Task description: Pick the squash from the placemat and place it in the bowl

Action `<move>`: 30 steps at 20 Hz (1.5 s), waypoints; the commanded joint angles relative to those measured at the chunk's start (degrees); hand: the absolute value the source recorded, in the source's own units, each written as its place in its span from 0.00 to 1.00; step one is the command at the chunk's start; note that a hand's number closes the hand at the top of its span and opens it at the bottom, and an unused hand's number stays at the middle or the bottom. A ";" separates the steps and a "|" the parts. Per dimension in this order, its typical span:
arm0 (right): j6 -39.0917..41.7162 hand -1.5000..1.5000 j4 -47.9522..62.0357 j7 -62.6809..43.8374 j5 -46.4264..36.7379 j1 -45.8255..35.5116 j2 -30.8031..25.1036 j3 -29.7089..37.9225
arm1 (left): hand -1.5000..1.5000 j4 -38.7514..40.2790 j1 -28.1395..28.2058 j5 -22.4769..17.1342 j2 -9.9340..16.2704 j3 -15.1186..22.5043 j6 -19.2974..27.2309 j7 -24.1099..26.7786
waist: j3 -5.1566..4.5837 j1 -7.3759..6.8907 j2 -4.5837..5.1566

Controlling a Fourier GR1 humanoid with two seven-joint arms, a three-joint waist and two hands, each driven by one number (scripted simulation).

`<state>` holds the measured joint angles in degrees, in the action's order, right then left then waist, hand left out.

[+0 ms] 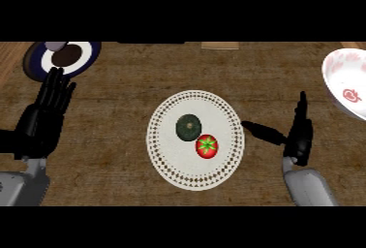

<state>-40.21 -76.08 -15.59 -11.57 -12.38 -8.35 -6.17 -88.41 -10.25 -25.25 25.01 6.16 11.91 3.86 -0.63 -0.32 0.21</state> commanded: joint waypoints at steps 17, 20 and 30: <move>39.50 0.00 12.16 -53.96 -14.84 -24.50 5.87 -9.78 | 0.50 -0.19 1.08 -4.87 -0.77 -0.55 -6.35 -1.13 | 0.26 -1.23 -0.50; 45.97 0.00 12.09 -62.06 -11.30 -32.78 7.79 -7.92 | 0.50 0.49 0.85 -4.35 -0.85 -1.36 -5.42 -0.82 | 0.40 -0.81 -0.53; 44.47 0.00 15.99 -69.57 -6.20 -40.55 8.31 -6.21 | 0.50 1.49 0.51 -4.04 -1.53 -3.01 -5.98 -0.45 | 0.55 0.23 -0.51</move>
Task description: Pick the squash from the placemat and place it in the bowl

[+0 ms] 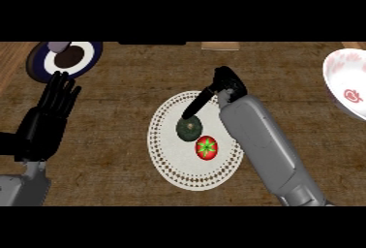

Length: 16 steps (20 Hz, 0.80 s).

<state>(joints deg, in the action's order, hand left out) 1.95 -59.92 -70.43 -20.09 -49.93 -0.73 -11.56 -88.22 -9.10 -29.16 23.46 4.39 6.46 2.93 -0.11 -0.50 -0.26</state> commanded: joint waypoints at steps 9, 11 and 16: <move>-6.53 0.00 0.35 -14.47 2.08 0.94 0.70 -9.86 | 0.50 0.22 1.22 0.38 -0.94 -0.85 -1.67 0.41 | 0.03 0.09 -0.03; -5.88 0.00 -2.04 -14.78 -1.04 0.96 0.70 -9.19 | 0.50 -3.25 3.07 1.97 -1.22 0.34 0.02 -0.40 | 0.07 0.52 -0.32; -10.14 0.00 -3.49 -12.94 -3.01 5.98 0.70 -15.67 | 0.50 -1.83 2.52 1.88 -1.55 -0.66 -0.87 -0.36 | 0.07 0.24 -0.06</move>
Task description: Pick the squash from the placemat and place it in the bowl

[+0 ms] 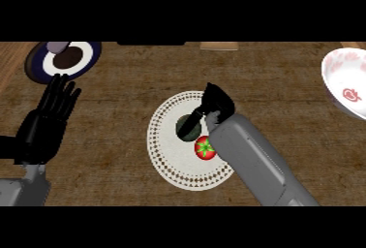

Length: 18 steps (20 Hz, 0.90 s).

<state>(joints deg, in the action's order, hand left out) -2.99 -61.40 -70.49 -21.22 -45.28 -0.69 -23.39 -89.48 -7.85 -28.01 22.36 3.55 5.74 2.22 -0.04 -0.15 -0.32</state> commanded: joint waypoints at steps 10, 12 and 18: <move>-6.44 0.00 5.01 -7.16 -0.04 1.44 0.66 -3.28 | 0.50 -0.23 0.06 -0.37 -0.45 -2.19 -2.57 -0.33 | 0.02 -0.92 0.43; -6.75 0.00 2.66 -9.78 0.81 2.10 0.66 -5.97 | 0.50 -0.58 -1.11 1.32 -0.50 -1.48 -1.12 -1.60 | 0.03 -0.63 0.31; -7.19 0.00 7.11 -6.53 2.66 1.00 0.66 -5.26 | 0.50 -1.41 0.62 2.00 -2.36 -0.98 -1.05 -1.90 | 0.03 -0.70 0.35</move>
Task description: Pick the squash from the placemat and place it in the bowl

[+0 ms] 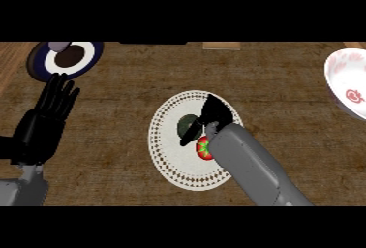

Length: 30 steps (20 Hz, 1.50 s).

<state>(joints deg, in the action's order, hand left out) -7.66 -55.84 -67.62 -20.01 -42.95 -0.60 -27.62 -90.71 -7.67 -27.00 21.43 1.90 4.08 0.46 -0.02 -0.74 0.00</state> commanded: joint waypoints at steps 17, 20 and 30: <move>4.43 1.00 11.85 -1.11 2.69 -7.69 0.57 -6.70 | 0.50 -0.94 -0.76 2.75 -1.28 -2.05 -1.56 -2.49 | 0.02 -0.31 0.11; 14.33 1.00 -1.09 13.12 1.14 1.13 -8.99 -10.76 | 0.50 0.18 2.19 2.45 -2.29 -2.99 -1.66 0.60 | 0.02 2.27 -0.70; 16.02 1.00 -21.14 55.49 -2.47 9.86 -41.61 -13.96 | 0.50 0.85 4.60 1.67 -0.74 -6.00 -1.47 1.02 | 0.11 6.44 -1.44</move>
<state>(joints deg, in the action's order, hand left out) 9.18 -69.81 -24.16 -21.59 -36.42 -29.53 -43.11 -90.09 -4.16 -25.24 20.36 -3.27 2.97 0.67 0.15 4.73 -1.61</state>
